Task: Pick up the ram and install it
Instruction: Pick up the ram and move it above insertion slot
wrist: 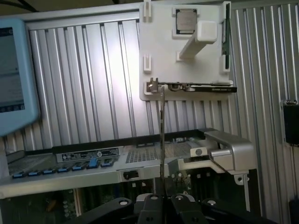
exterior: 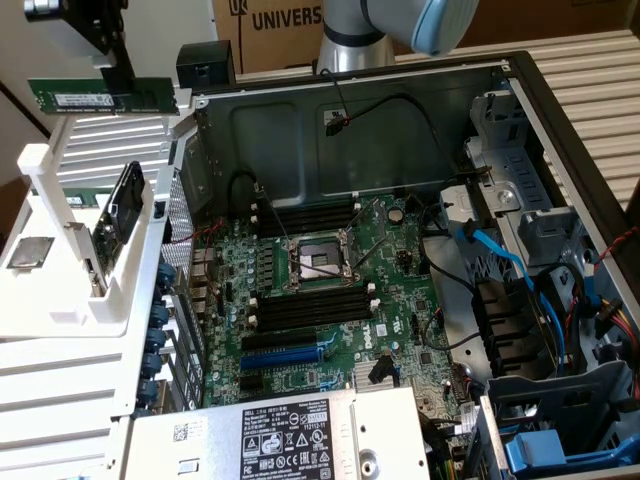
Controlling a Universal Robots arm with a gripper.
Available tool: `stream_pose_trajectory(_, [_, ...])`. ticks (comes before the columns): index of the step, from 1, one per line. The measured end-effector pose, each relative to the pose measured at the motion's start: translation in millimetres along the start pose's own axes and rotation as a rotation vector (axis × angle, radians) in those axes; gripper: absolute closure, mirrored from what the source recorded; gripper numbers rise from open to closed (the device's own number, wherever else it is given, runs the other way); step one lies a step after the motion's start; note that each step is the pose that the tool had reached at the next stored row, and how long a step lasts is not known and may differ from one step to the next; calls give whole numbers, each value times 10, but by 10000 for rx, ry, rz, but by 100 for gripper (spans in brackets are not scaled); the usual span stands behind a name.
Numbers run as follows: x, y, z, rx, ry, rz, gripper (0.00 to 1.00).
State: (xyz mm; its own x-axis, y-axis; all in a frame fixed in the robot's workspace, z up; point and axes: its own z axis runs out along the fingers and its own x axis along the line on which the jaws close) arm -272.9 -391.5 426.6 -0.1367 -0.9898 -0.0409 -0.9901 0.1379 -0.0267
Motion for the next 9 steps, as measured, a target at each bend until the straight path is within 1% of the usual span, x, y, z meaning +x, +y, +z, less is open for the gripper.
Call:
stream_pose_trajectory(3, [-17, -123, 4, -1, -2, -35, 88])
stream_pose_trajectory(4, [-25, -188, 6, -3, -2, -77, 88])
stream_pose_trajectory(6, [-33, -240, 8, -2, -5, -125, 88])
stream_pose_trajectory(7, [-48, -349, 12, -5, -8, -225, 88])
stream_pose_trajectory(8, [-57, -414, 15, -7, -7, -256, 88])
stream_pose_trajectory(9, [-62, -452, 19, -8, -8, -271, 88])
